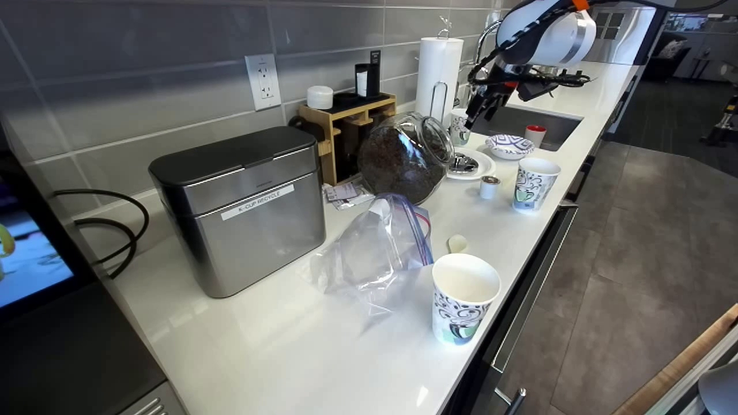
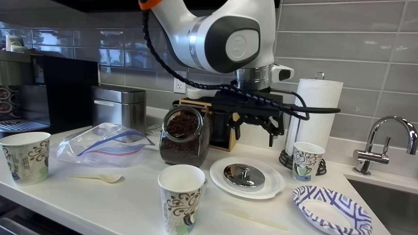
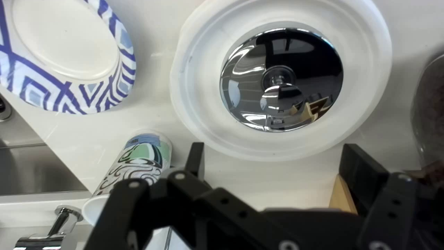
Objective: Put the silver lid on the white plate
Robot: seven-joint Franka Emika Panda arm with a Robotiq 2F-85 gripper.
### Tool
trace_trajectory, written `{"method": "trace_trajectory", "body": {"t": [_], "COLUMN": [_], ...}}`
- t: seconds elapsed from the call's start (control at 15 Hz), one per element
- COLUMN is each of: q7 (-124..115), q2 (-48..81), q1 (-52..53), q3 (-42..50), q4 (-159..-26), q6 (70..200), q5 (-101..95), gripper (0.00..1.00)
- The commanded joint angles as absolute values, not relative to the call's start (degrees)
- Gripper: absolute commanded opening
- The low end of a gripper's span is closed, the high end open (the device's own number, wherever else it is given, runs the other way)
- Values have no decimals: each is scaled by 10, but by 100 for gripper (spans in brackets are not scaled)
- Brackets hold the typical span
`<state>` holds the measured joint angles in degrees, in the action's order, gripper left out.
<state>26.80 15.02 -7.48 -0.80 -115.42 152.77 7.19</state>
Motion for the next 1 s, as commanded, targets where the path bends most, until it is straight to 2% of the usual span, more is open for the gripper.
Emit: {"method": "trace_trajectory", "body": {"t": [0.0,0.53,0.93], "q7": [229,194,203], "q2": [82,10,13], "q1": [-72,-63,-59], "q3": [0,16,20], "q4": [-1229,-1279,-1264], "q6": [1560,1561,1545], "q5": [56,49,58], "gripper": [100,100,100]}}
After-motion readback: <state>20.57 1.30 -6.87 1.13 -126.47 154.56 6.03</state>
